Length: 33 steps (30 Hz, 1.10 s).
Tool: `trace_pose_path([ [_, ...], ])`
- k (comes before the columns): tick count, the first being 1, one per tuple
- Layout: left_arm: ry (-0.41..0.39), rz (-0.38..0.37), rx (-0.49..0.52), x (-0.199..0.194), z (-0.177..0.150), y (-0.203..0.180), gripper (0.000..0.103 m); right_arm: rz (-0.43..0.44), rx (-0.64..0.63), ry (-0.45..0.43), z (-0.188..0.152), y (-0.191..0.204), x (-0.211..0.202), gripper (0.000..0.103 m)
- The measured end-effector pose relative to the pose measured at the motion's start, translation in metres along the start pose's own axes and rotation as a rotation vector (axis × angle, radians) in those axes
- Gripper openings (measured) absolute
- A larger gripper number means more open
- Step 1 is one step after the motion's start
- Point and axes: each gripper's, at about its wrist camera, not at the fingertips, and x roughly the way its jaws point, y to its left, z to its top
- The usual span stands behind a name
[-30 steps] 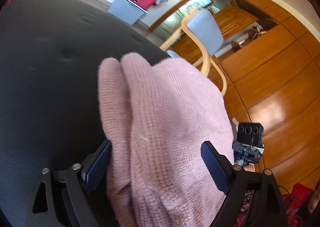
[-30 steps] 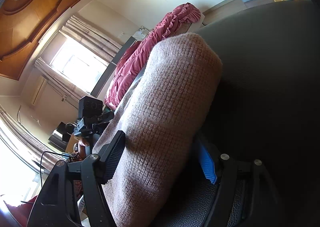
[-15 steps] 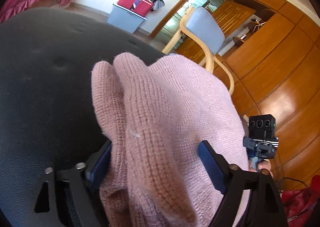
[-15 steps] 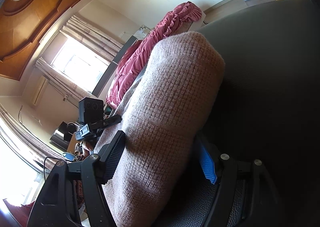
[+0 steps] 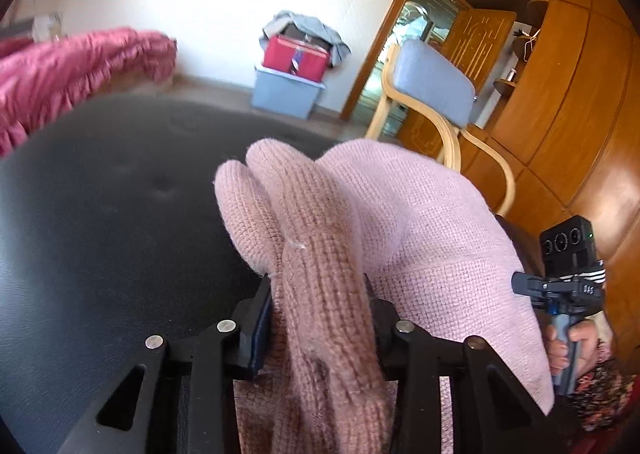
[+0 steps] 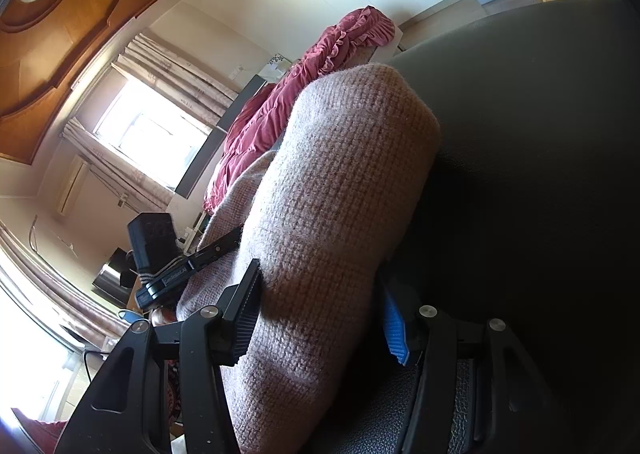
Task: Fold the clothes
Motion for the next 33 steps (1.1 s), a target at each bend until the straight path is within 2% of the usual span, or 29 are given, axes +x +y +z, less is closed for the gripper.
trace_pose_path([
  [5,-0.073,0.018,-0.028,-0.015,-0.002,-0.007,0.036,0.017,0.02,0.017,0.005,0.001,0.007,0.055],
  [10,-0.137,0.047,-0.087,-0.048,-0.017,0.004,0.036,0.031,-0.028,0.065,0.017,0.023,0.027,0.054],
  [13,-0.201,0.089,-0.115,-0.081,-0.034,0.019,0.036,0.052,-0.072,0.105,0.025,0.042,0.051,0.054],
  [18,-0.33,0.172,-0.257,-0.127,-0.061,0.055,0.036,0.099,-0.141,0.191,0.036,0.077,0.121,0.054],
  [21,-0.394,0.269,-0.33,-0.15,-0.077,0.075,0.036,0.138,-0.169,0.239,0.043,0.096,0.164,0.054],
  [25,-0.472,0.342,-0.418,-0.172,-0.093,0.101,0.036,0.176,-0.203,0.295,0.048,0.121,0.222,0.054],
  [29,-0.513,0.395,-0.51,-0.181,-0.097,0.133,0.036,0.191,-0.251,0.343,0.056,0.142,0.27,0.054],
  [33,-0.531,0.423,-0.647,-0.181,-0.1,0.167,0.037,0.184,-0.333,0.361,0.072,0.157,0.308,0.054],
])
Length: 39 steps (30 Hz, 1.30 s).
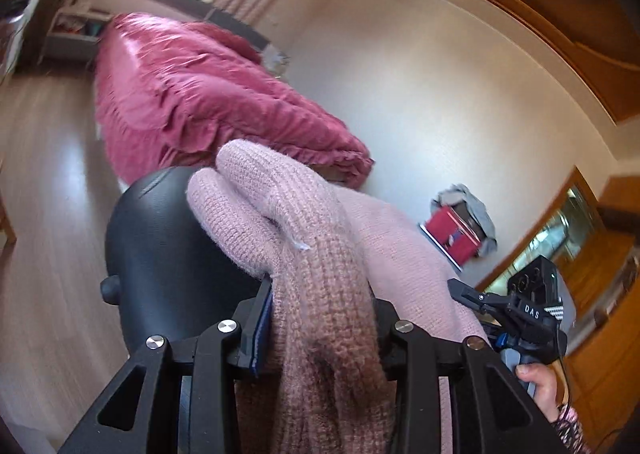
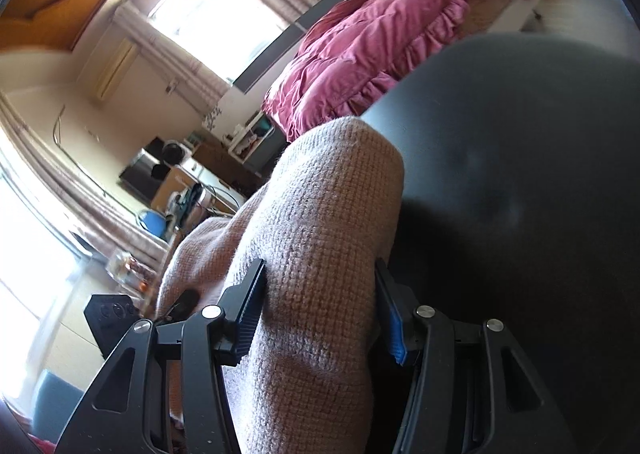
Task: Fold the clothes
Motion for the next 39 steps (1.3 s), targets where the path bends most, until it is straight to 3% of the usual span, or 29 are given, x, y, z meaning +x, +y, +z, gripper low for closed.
trace_pose_path([
  [3,-0.002,0.063,-0.095,0.014,0.003,0.021,0.038,-0.03,-0.085,0.016,0.021,-0.001,0.02,0.054],
  [5,-0.011,0.064,-0.128,0.017,-0.004,0.034,0.039,-0.046,-0.136,0.027,0.031,0.0,0.034,0.054],
  [10,-0.049,0.069,-0.093,0.014,-0.008,0.033,0.043,-0.071,-0.223,0.033,0.039,0.003,0.051,0.054],
  [11,-0.047,0.066,-0.093,0.013,-0.007,0.033,0.044,-0.07,-0.21,0.028,0.039,0.0,0.05,0.056],
  [13,-0.044,0.052,-0.112,0.008,-0.008,0.036,0.045,-0.068,-0.18,0.016,0.04,-0.007,0.048,0.07],
  [16,-0.065,0.048,-0.159,-0.015,-0.007,0.037,0.044,-0.104,-0.13,-0.067,0.04,-0.007,0.023,0.07],
  [18,-0.139,0.053,-0.146,-0.043,-0.012,0.027,0.039,-0.127,-0.136,-0.144,0.033,0.001,-0.005,0.07],
  [20,-0.19,0.055,-0.062,-0.064,-0.013,0.002,0.039,-0.145,-0.167,-0.194,0.021,0.014,-0.029,0.068],
  [22,-0.227,0.049,0.043,-0.08,-0.016,-0.029,0.039,-0.201,-0.237,-0.215,0.004,0.033,-0.047,0.056],
  [25,-0.167,0.024,0.211,-0.072,-0.026,-0.078,0.039,-0.335,-0.377,-0.195,-0.025,0.058,-0.052,0.034],
  [27,-0.104,0.084,0.329,-0.053,-0.039,-0.099,0.039,-0.415,-0.461,-0.164,-0.047,0.069,-0.049,0.03],
  [29,-0.02,0.173,0.391,-0.032,-0.051,-0.099,0.039,-0.388,-0.474,-0.122,-0.064,0.069,-0.041,0.03],
  [32,0.033,0.297,0.355,-0.022,-0.063,-0.068,0.037,-0.369,-0.503,-0.038,-0.08,0.067,-0.024,0.03],
  [34,0.014,0.288,0.324,-0.028,-0.067,-0.047,0.031,-0.395,-0.509,-0.003,-0.08,0.064,-0.018,0.03],
  [39,-0.044,0.343,0.455,-0.032,-0.083,-0.051,0.031,-0.375,-0.428,0.063,-0.075,0.043,-0.017,0.026],
])
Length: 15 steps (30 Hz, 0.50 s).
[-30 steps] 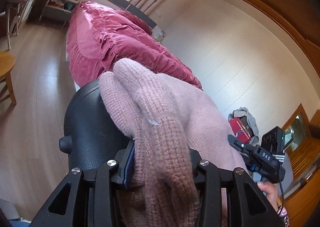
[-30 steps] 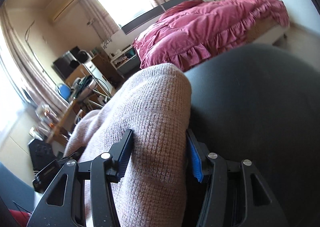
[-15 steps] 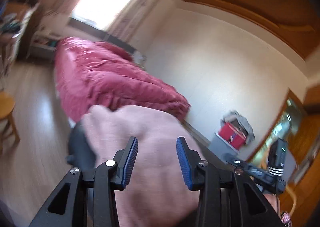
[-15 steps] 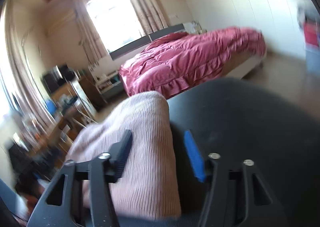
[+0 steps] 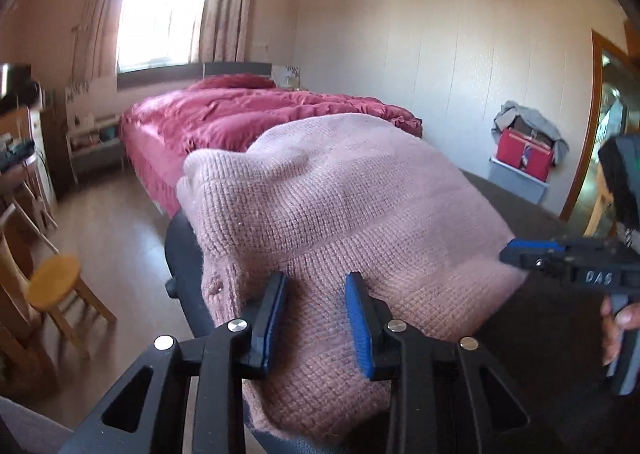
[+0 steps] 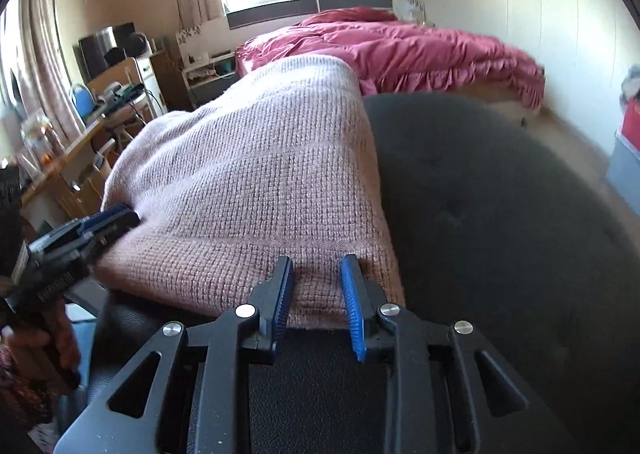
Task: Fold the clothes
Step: 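Open both grippers and pull them back from the folded sweater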
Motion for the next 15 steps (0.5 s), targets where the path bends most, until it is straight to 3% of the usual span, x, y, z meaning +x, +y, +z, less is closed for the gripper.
trace_pose_path([
  [3,-0.048,0.01,-0.014,-0.004,-0.006,0.001,0.031,-0.014,-0.011,0.005,0.001,0.0,0.002,0.026],
  [8,-0.047,0.034,-0.155,-0.038,0.002,-0.002,0.033,-0.03,-0.016,-0.053,0.0,0.009,-0.019,0.029],
  [9,-0.06,0.042,-0.182,-0.048,0.005,-0.004,0.038,-0.043,-0.013,-0.082,-0.002,0.012,-0.029,0.034],
  [13,-0.066,0.083,-0.218,-0.086,-0.003,-0.038,0.039,-0.044,0.027,-0.135,-0.018,0.021,-0.058,0.054],
  [15,-0.036,0.105,-0.198,-0.091,-0.005,-0.057,0.039,-0.067,0.033,-0.117,-0.028,0.026,-0.063,0.056],
])
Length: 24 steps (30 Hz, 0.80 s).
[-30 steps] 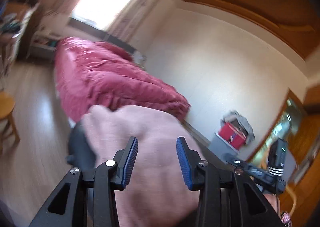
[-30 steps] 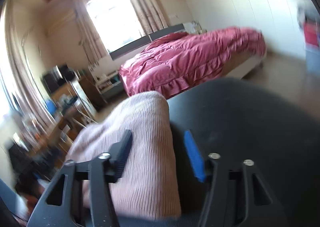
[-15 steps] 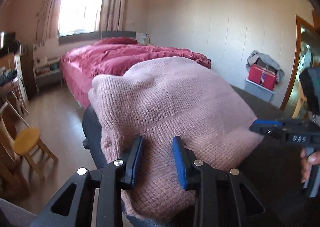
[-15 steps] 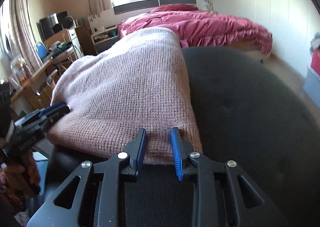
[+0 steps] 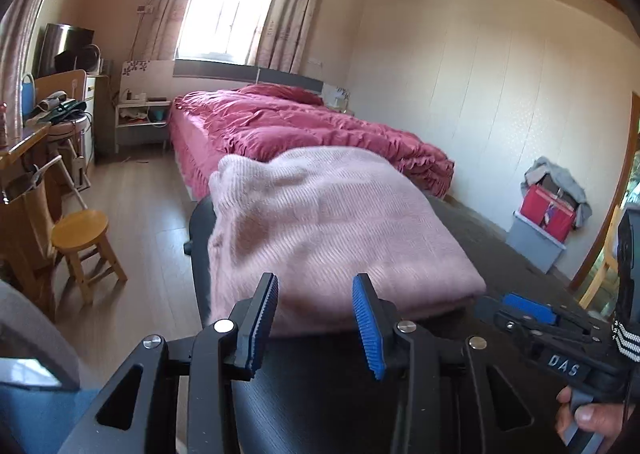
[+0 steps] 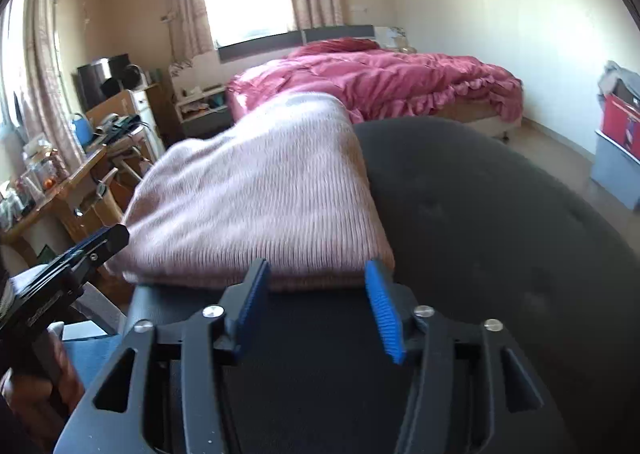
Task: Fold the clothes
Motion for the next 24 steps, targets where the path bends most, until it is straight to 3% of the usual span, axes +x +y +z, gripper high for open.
trace_pose_path([
  [4,0.052,0.021,0.045,0.011,-0.007,-0.028,0.039,-0.029,0.015,0.0,-0.012,0.001,-0.015,0.057],
  [7,0.094,0.026,0.047,0.026,-0.01,-0.037,0.039,-0.045,0.033,0.006,-0.018,-0.002,-0.022,0.066],
  [10,0.124,0.091,0.071,0.031,-0.012,-0.043,0.039,-0.041,0.045,0.023,-0.022,-0.004,-0.022,0.066],
  [20,0.217,0.245,0.015,0.048,-0.018,-0.027,0.04,-0.028,-0.06,0.051,-0.024,0.016,-0.016,0.067],
  [24,0.23,0.228,-0.021,0.05,-0.019,-0.018,0.04,-0.031,-0.085,0.055,-0.024,0.021,-0.014,0.067],
])
